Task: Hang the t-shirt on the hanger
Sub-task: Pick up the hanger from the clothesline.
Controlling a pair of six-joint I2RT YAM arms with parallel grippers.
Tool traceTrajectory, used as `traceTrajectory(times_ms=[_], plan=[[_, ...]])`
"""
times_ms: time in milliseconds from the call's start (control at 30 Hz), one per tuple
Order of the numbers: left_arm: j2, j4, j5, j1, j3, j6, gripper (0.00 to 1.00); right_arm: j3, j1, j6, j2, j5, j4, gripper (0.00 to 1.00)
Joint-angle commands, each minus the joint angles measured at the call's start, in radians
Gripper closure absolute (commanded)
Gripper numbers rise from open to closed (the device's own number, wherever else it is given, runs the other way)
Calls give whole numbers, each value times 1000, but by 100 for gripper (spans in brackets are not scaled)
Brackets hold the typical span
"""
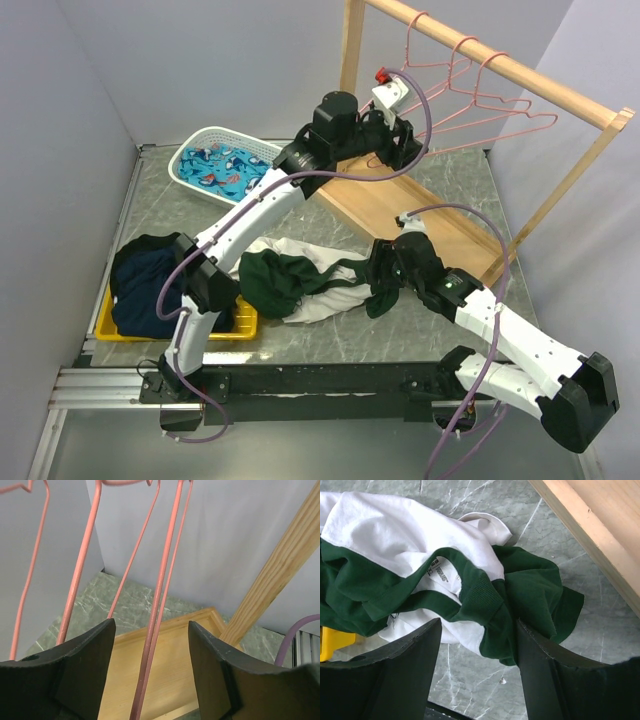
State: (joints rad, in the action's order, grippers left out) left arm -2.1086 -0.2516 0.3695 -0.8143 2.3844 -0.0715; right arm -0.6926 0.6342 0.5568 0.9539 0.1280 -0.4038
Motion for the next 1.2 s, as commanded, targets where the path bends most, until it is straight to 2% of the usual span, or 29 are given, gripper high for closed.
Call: traceTrajectory(times_ms=[0, 267, 700, 800, 900, 1100, 1167], plan=[[-14, 52, 26, -8, 38, -7, 37, 24, -5, -14, -7, -10, 36, 32], [-24, 61, 20, -31, 38, -5, 50, 41, -5, -11, -12, -11, 42, 32], [-53, 61, 3, -42, 55, -2, 55, 50, -7, -12, -24, -16, 33, 29], [-57, 63, -4, -42, 53, -5, 58, 53, -5, -12, -24, -18, 36, 29], [-50, 78, -10, -45, 44, -10, 66, 54, -7, -11, -23, -21, 39, 29], [-13, 130, -66, -59, 10, 2, 99, 53, -5, -12, -23, -19, 36, 29], [5, 146, -79, -62, -5, 6, 99, 51, -5, -14, -23, -16, 37, 29]])
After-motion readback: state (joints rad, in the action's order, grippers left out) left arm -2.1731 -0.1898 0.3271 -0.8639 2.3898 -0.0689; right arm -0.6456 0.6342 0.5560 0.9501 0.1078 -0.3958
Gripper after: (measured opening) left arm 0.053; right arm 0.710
